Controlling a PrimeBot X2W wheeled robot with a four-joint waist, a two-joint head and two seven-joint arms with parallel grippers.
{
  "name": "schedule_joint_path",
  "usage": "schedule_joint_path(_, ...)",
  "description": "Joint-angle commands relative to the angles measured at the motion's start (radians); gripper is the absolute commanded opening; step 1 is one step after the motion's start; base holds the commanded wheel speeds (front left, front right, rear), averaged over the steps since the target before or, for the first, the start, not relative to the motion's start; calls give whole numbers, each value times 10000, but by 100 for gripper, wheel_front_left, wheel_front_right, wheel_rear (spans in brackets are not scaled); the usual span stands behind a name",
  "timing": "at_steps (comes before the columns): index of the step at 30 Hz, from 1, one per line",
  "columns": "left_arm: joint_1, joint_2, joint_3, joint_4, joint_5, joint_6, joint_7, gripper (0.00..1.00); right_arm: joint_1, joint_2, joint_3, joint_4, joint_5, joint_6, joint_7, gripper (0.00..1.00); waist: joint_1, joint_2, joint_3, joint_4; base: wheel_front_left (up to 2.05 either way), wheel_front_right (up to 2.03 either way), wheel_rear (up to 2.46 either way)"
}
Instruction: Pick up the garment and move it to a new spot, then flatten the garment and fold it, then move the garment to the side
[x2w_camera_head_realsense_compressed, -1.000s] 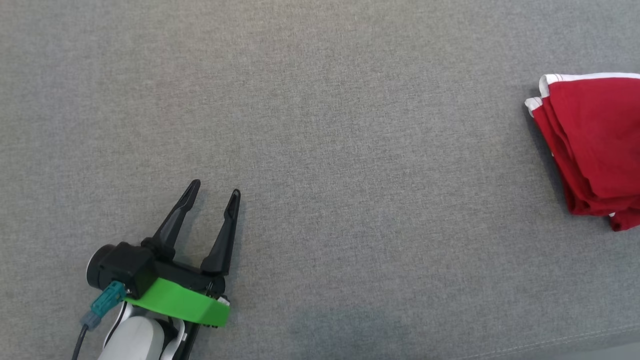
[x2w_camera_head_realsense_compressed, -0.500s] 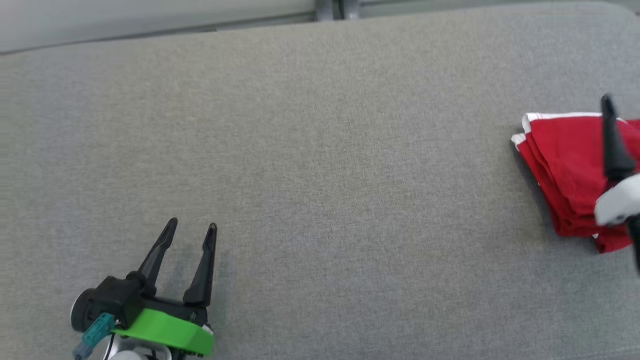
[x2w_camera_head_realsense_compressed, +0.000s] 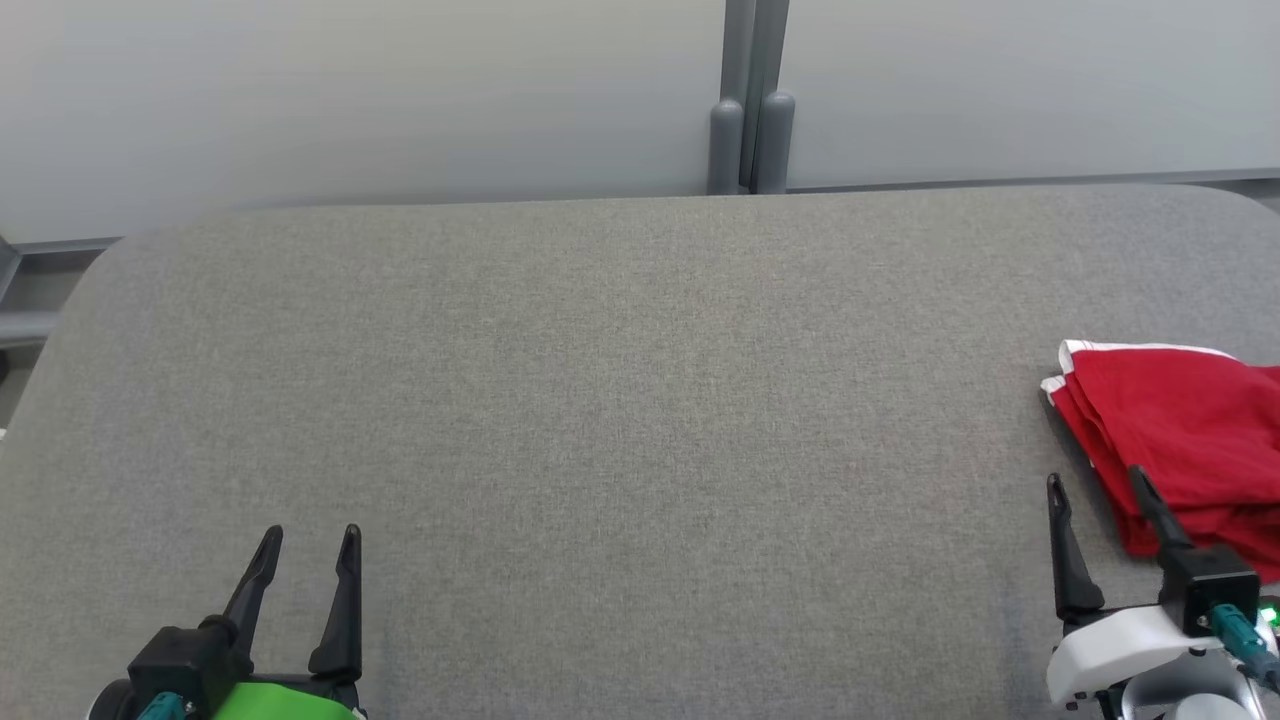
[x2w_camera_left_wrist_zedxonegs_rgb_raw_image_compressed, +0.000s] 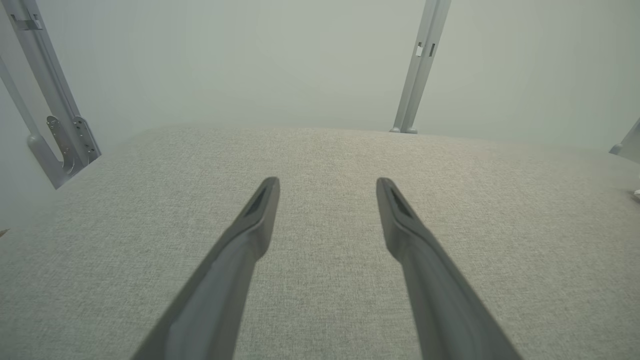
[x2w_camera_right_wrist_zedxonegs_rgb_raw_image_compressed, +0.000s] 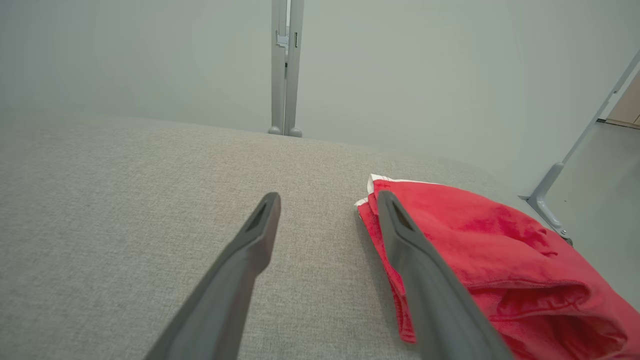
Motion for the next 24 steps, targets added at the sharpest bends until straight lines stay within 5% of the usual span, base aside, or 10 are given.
schedule_joint_path(1,155,-22,82,95,124,-27,-25,100,186,128,-76,177,-451,-11,-114,100,0,69,-349,89,0,0,0)
schedule_joint_path(24,99,-181,340,379,197,-47,-25,100,-72,411,-178,197,-699,-11,-183,100,0,69,-448,-161,0,0,0)
